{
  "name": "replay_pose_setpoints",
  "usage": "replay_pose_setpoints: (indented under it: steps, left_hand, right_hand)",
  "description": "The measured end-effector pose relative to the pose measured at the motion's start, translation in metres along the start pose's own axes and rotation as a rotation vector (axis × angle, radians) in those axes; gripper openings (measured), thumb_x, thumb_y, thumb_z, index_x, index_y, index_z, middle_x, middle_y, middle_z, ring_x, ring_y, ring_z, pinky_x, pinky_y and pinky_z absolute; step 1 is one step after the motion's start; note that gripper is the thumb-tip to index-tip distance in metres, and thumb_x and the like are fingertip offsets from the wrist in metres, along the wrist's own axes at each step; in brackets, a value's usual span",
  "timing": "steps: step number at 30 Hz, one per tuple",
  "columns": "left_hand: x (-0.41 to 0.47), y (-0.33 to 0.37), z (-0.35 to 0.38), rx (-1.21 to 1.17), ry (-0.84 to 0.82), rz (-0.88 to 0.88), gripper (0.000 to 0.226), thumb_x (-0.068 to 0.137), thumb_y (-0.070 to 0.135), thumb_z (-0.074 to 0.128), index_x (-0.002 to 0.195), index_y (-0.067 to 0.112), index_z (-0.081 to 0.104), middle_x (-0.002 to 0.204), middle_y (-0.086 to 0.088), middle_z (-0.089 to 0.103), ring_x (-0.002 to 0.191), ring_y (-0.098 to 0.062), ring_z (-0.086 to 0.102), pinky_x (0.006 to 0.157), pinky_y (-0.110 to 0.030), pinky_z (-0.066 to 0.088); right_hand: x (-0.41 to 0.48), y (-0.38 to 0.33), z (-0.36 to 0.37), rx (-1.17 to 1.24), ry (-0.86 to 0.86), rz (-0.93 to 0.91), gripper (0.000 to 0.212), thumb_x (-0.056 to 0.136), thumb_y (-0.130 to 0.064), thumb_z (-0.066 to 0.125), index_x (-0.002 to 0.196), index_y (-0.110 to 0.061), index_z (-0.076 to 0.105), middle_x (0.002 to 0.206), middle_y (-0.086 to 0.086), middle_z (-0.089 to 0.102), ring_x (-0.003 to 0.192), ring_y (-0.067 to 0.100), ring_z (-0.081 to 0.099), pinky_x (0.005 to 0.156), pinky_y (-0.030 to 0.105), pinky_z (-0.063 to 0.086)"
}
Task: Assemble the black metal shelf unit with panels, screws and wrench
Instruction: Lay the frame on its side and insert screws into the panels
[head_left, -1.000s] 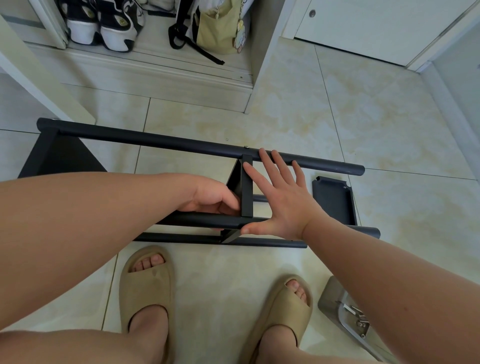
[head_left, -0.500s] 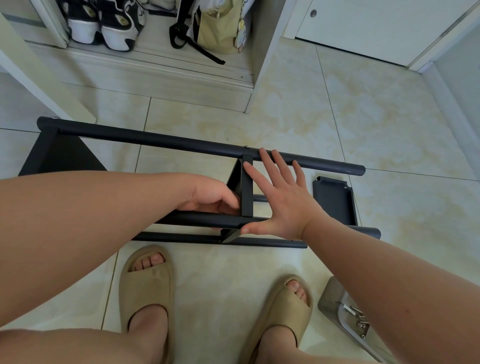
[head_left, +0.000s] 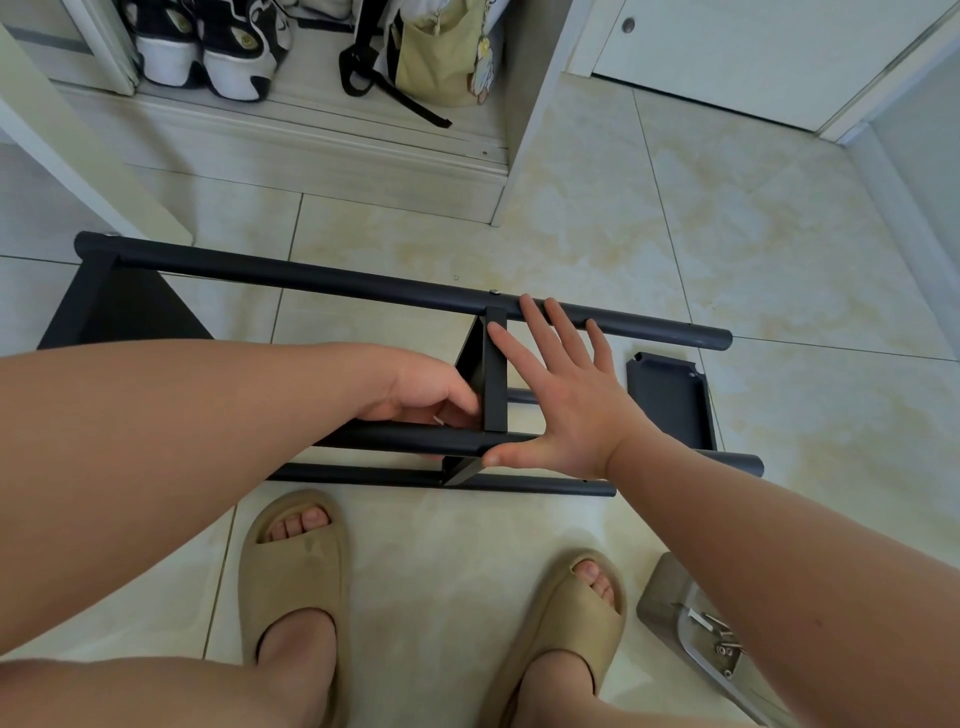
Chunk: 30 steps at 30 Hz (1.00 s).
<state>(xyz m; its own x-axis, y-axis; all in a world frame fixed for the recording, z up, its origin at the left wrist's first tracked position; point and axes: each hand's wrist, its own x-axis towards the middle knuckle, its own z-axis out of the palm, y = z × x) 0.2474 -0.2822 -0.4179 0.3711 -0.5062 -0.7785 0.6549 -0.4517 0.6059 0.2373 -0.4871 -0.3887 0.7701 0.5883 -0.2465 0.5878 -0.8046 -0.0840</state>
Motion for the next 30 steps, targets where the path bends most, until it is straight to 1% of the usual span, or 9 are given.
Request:
replay_pose_setpoints:
  steps: [3,7,11,15,19,21,23,25,30]
  left_hand:
    - [0.0023,0.0007,0.0014,0.099,0.021,-0.049,0.024,0.097,0.026,0.058,0.109,0.011,0.071,0.094,-0.005,0.072,0.086,-0.02,0.064,0.086,-0.035,0.053]
    - [0.0,0.0027,0.0026,0.067,0.05,0.049,0.013,0.095,0.011,0.059,0.09,0.013,0.07,0.082,-0.002,0.073,0.085,-0.02,0.066,0.09,-0.033,0.05]
    - [-0.0007,0.0002,0.0003,-0.026,-0.009,0.074,0.021,0.096,0.001,0.051,0.094,0.012,0.069,0.091,-0.005,0.074,0.095,-0.023,0.066,0.101,-0.037,0.048]
    - [0.0003,0.0002,0.0007,0.029,-0.015,0.005,0.019,0.098,0.018,0.052,0.097,0.014,0.071,0.086,-0.003,0.072,0.08,-0.018,0.064,0.082,-0.033,0.051]
    - [0.0029,0.0011,0.0019,0.085,0.028,0.017,0.012,0.095,0.017,0.06,0.093,0.012,0.07,0.082,-0.004,0.071,0.076,-0.018,0.064,0.081,-0.031,0.051]
    - [0.0024,0.0012,0.0019,0.056,0.031,0.056,0.013,0.095,0.01,0.057,0.091,0.012,0.07,0.083,-0.003,0.073,0.081,-0.018,0.067,0.085,-0.03,0.051]
    - [0.0005,0.0013,0.0017,-0.005,0.003,0.081,0.019,0.095,0.002,0.052,0.091,0.011,0.068,0.086,-0.004,0.074,0.089,-0.02,0.067,0.096,-0.034,0.049]
    - [0.0,0.001,0.0006,-0.028,-0.021,0.078,0.021,0.096,0.002,0.05,0.093,0.01,0.069,0.09,-0.006,0.074,0.091,-0.022,0.066,0.1,-0.037,0.047]
    - [-0.0009,0.0015,0.0017,0.046,0.001,0.001,0.017,0.098,0.021,0.056,0.099,0.01,0.069,0.084,-0.005,0.07,0.074,-0.017,0.063,0.074,-0.029,0.051]
  right_hand:
    - [-0.0006,-0.0002,0.0006,-0.002,0.005,-0.002,0.122,0.063,-0.101,0.028,0.16,-0.037,-0.009,0.167,0.004,-0.022,0.153,0.027,-0.024,0.122,0.061,-0.007]
    - [0.0001,0.0003,0.0009,-0.005,0.008,-0.002,0.122,0.063,-0.101,0.028,0.161,-0.036,-0.008,0.168,0.004,-0.021,0.153,0.027,-0.024,0.122,0.061,-0.006]
    - [-0.0002,-0.0002,0.0005,-0.007,0.002,0.001,0.122,0.063,-0.101,0.027,0.16,-0.036,-0.009,0.167,0.004,-0.022,0.153,0.027,-0.025,0.122,0.061,-0.006]
    - [-0.0001,-0.0006,0.0006,-0.003,0.006,0.0,0.122,0.063,-0.101,0.027,0.161,-0.036,-0.008,0.168,0.005,-0.021,0.153,0.027,-0.024,0.122,0.061,-0.006]
    - [-0.0001,0.0,0.0006,-0.01,-0.002,0.004,0.122,0.063,-0.101,0.027,0.16,-0.036,-0.009,0.168,0.004,-0.022,0.153,0.027,-0.024,0.122,0.061,-0.006]
    - [0.0001,-0.0001,0.0002,-0.008,-0.003,0.004,0.123,0.063,-0.101,0.027,0.16,-0.036,-0.009,0.168,0.004,-0.022,0.153,0.027,-0.025,0.122,0.061,-0.006]
    - [-0.0001,-0.0004,0.0002,-0.01,-0.003,0.002,0.122,0.063,-0.101,0.026,0.16,-0.037,-0.01,0.167,0.004,-0.022,0.153,0.027,-0.025,0.122,0.061,-0.006]
    - [-0.0008,-0.0005,0.0001,-0.007,-0.001,0.0,0.122,0.063,-0.101,0.026,0.16,-0.036,-0.009,0.167,0.004,-0.022,0.153,0.027,-0.024,0.122,0.061,-0.006]
    - [0.0009,0.0007,0.0017,0.005,0.005,-0.006,0.123,0.063,-0.101,0.028,0.161,-0.036,-0.007,0.168,0.005,-0.021,0.153,0.028,-0.024,0.121,0.062,-0.005]
